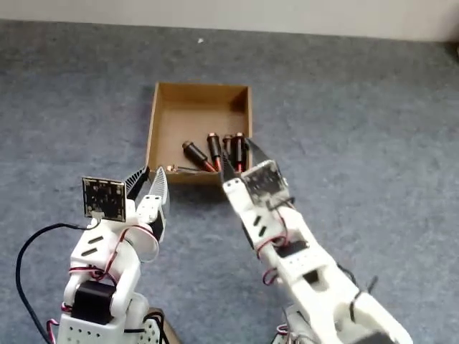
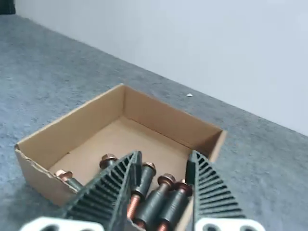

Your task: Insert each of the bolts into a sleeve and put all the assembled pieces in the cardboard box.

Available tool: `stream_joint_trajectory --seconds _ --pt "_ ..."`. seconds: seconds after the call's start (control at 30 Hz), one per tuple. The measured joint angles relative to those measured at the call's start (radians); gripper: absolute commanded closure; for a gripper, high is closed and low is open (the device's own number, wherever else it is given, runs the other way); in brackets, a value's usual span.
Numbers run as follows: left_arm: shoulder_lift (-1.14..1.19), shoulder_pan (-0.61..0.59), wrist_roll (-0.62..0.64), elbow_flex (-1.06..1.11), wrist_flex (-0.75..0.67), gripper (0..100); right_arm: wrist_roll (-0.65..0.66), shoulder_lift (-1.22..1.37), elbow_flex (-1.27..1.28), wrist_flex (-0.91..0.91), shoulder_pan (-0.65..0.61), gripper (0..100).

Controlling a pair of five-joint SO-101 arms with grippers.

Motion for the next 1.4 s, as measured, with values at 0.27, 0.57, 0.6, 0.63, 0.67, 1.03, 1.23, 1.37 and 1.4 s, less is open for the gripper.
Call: stream_joint_trajectory --seconds 0.27,0.57,0.6,0.63,0.67,1.03,1.23,1.37,1.4 --pt "0.0 0.0 -0.032 0.0 0.0 90 0.0 -0.282 0.153 0.15 0.061 85.8" --pt "0.0 0.0 -0.032 0.0 0.0 90 0.0 -0.683 0.161 0.569 0.115 96.5" --pt "0.0 0.0 -0.035 0.0 0.0 90 0.0 -0.73 0.161 0.615 0.115 97.7" --pt "0.0 0.0 -0.037 0.0 0.0 90 0.0 -0.779 0.161 0.658 0.115 98.2" --pt "0.0 0.0 -0.038 0.0 0.0 90 0.0 -0.829 0.161 0.701 0.115 98.2" --pt "0.0 0.0 -0.038 0.0 0.0 90 0.0 -1.211 0.161 1.154 0.115 98.6" --pt "0.0 0.0 -0.038 0.0 0.0 90 0.0 -1.212 0.199 1.266 0.118 98.6" --pt "0.0 0.002 -0.038 0.0 -0.015 90 0.0 -1.212 0.201 1.381 0.118 98.6" --pt "0.0 0.002 -0.038 0.0 -0.025 90 0.0 -1.212 0.201 1.409 0.118 98.6"
